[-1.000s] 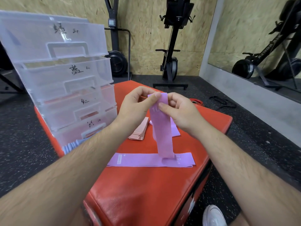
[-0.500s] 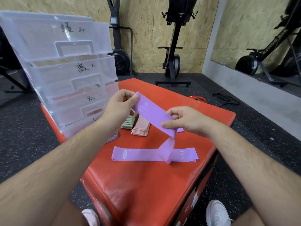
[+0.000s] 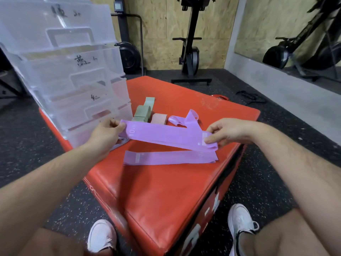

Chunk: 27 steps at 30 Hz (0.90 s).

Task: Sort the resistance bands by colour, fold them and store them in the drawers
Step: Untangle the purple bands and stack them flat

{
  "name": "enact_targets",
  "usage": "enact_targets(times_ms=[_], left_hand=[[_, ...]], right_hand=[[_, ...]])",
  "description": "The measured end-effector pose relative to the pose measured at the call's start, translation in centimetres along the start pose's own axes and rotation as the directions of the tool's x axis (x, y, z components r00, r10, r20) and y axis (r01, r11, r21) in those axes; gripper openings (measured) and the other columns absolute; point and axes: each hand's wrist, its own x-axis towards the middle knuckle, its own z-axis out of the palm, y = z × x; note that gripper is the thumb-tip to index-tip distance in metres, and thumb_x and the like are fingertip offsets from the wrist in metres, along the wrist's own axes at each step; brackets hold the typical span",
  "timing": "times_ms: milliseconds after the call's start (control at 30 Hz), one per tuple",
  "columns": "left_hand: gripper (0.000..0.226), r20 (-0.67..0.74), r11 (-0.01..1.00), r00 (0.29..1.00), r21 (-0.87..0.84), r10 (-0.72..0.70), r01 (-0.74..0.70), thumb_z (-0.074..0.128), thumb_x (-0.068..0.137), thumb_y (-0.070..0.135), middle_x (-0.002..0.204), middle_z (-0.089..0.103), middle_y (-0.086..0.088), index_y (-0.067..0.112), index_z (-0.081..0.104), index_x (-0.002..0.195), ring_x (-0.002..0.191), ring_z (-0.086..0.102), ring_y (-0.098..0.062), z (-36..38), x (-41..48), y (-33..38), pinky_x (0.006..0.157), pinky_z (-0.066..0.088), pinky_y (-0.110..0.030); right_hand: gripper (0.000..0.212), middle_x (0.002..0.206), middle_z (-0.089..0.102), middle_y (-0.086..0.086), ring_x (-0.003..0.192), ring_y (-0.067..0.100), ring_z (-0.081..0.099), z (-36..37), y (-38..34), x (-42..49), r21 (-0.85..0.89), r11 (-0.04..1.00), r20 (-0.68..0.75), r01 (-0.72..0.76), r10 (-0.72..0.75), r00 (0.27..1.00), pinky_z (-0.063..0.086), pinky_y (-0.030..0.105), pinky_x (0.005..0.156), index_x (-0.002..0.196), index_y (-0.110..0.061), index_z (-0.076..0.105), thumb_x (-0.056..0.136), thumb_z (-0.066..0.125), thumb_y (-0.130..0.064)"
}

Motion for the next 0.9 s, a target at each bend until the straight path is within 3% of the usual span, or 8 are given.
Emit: enact_targets(times_ms=[67, 167, 300, 433, 567, 667, 767, 900], left_hand=[[0.024, -0.005, 0.998, 0.999, 0.049, -0.033, 0.033, 0.062, 0.097, 0.015, 0.077, 0.054, -0.012, 0.017, 0.050, 0.076, 0.054, 0.054, -0.015, 0.1, -0.3, -1.0, 0.049, 0.046, -0.022], [0.019, -0.017, 0.994, 0.999, 0.093, -0.051, 0.052, 0.069, 0.092, 0.013, 0.082, 0.055, -0.009, 0.018, 0.051, 0.086, 0.061, 0.051, -0.016, 0.4, -0.8, -2.0, 0.051, 0.045, -0.026], [0.026, 0.007, 0.991, 0.998, 0.111, -0.070, 0.068, 0.073, 0.087, 0.010, 0.080, 0.058, -0.007, 0.021, 0.049, 0.087, 0.060, 0.052, -0.019, 0.6, -1.3, -2.7, 0.052, 0.046, -0.027], [0.032, 0.027, 0.985, 0.994, 0.135, -0.107, 0.103, 0.079, 0.083, 0.011, 0.080, 0.057, -0.008, 0.022, 0.049, 0.085, 0.063, 0.051, -0.021, 0.5, -1.5, -3.5, 0.059, 0.045, -0.031], [0.036, 0.035, 0.977, 0.993, 0.184, -0.116, 0.107, 0.082, 0.080, 0.014, 0.077, 0.054, -0.006, 0.023, 0.048, 0.085, 0.056, 0.047, -0.019, 0.6, -1.8, -3.8, 0.055, 0.046, -0.029], [0.037, 0.034, 0.978, 0.991, 0.171, -0.130, 0.123, 0.083, 0.079, 0.014, 0.084, 0.056, -0.010, 0.023, 0.047, 0.085, 0.063, 0.053, -0.022, 0.5, -1.8, -3.8, 0.055, 0.051, -0.032], [0.038, 0.039, 0.979, 0.987, 0.141, -0.154, 0.147, 0.084, 0.077, 0.011, 0.090, 0.057, -0.012, 0.022, 0.048, 0.087, 0.073, 0.058, -0.023, 0.3, -1.5, -3.4, 0.064, 0.055, -0.038], [0.034, 0.062, 0.979, 0.985, 0.141, -0.160, 0.150, 0.081, 0.080, 0.010, 0.091, 0.061, -0.009, 0.023, 0.050, 0.087, 0.070, 0.056, -0.023, 0.1, -1.2, -3.0, 0.054, 0.047, -0.029]], right_hand=[[0.012, 0.086, 0.071, 0.008, 0.076, 0.017, 0.071, 0.1, 0.7, -0.1, 0.122, 0.992, -0.018, -0.029, 0.032, 0.999, 0.059, 0.030, 0.070, 0.102, -0.002, 0.066, 0.090, 0.067, 0.001], [0.021, 0.094, 0.067, 0.013, 0.078, 0.020, 0.070, 0.3, 1.6, 0.2, 0.176, 0.984, -0.138, -0.021, 0.045, 0.989, 0.061, 0.035, 0.080, 0.105, -0.003, 0.066, 0.088, 0.066, 0.009], [0.033, 0.099, 0.062, 0.013, 0.080, 0.020, 0.067, 1.2, 2.7, 0.9, 0.161, 0.985, -0.240, -0.057, 0.095, 0.966, 0.060, 0.032, 0.079, 0.109, -0.009, 0.066, 0.082, 0.072, 0.009], [0.043, 0.091, 0.061, 0.011, 0.076, 0.021, 0.064, 2.4, 3.4, 1.4, 0.071, 0.990, -0.296, -0.118, 0.134, 0.946, 0.059, 0.039, 0.080, 0.109, -0.014, 0.066, 0.075, 0.077, 0.009], [0.047, 0.102, 0.069, 0.017, 0.083, 0.026, 0.070, 3.4, 3.8, 1.9, -0.003, 0.988, -0.367, -0.156, 0.144, 0.919, 0.059, 0.050, 0.085, 0.101, -0.027, 0.066, 0.068, 0.082, 0.002], [0.048, 0.102, 0.071, 0.014, 0.088, 0.029, 0.070, 3.5, 3.7, 1.9, -0.017, 0.988, -0.392, -0.153, 0.134, 0.910, 0.057, 0.054, 0.089, 0.101, -0.029, 0.065, 0.067, 0.081, 0.001], [0.049, 0.098, 0.070, 0.010, 0.088, 0.027, 0.070, 3.2, 3.4, 1.6, -0.013, 0.991, -0.399, -0.136, 0.119, 0.909, 0.057, 0.050, 0.091, 0.105, -0.027, 0.065, 0.069, 0.079, 0.003], [0.047, 0.099, 0.072, 0.016, 0.090, 0.031, 0.073, 2.5, 3.2, 1.5, 0.027, 0.994, -0.410, -0.106, 0.107, 0.906, 0.058, 0.048, 0.090, 0.104, -0.027, 0.065, 0.070, 0.078, 0.004]])
